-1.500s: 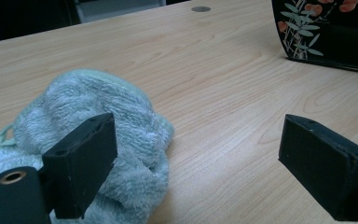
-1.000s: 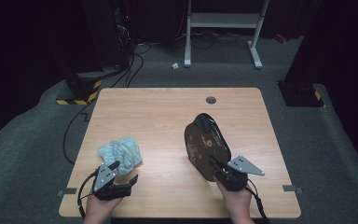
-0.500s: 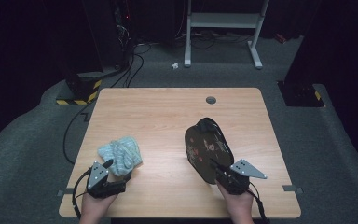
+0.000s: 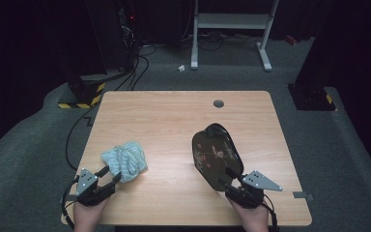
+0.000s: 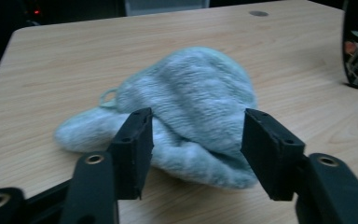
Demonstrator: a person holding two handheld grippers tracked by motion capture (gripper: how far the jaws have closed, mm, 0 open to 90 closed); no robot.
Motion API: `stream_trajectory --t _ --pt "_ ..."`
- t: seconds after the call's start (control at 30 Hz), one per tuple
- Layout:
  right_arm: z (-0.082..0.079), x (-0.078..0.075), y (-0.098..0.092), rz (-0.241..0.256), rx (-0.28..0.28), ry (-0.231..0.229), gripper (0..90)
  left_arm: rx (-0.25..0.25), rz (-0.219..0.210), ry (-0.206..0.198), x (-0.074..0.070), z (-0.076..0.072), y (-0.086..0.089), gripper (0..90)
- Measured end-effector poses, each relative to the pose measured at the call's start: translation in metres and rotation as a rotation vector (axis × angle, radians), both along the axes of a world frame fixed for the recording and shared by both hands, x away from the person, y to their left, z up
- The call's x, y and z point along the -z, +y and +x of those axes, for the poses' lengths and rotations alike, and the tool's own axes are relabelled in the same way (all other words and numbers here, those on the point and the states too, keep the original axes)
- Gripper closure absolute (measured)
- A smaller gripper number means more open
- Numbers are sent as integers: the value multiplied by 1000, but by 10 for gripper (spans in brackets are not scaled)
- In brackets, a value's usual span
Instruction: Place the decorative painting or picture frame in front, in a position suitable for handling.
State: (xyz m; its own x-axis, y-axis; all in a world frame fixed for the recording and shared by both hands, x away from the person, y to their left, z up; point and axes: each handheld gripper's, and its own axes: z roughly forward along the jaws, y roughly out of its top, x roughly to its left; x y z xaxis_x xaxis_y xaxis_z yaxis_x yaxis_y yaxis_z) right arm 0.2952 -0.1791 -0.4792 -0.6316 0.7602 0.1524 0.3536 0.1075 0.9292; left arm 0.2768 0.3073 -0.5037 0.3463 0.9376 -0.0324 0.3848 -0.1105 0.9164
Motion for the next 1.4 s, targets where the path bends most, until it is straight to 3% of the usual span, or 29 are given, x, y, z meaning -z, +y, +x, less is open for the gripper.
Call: stream_trajectory --t 0.1,0.17,0.2,0.37,0.5,0.8,1.03,1.23,1.3,1.33,1.4 --pt "-13 3 -7 2 -16 2 519 -79 12 16 3 1 8 551" --pt "-19 4 -9 2 -13 0 518 -94 5 22 4 1 10 592" --pt "-30 8 -14 -3 -10 1 517 -132 5 31 6 2 15 610" --pt "-45 13 -30 6 27 17 543 -174 28 85 13 7 19 626" --pt "-46 14 -43 4 75 9 549 -171 33 104 17 11 18 631" --pt "-20 16 -61 -59 176 -7 541 -73 82 94 15 11 -2 613" --pt "9 26 -72 -101 229 29 525 4 101 71 11 8 -21 592" --pt "16 37 -75 -111 244 69 504 154 105 62 10 15 -61 573" --pt "15 38 -75 -113 240 70 503 176 110 52 8 14 -67 561" --pt "15 38 -75 -115 238 70 503 200 121 15 3 10 -72 556" --pt "14 38 -74 -121 239 66 502 177 121 -18 -1 8 -66 552"
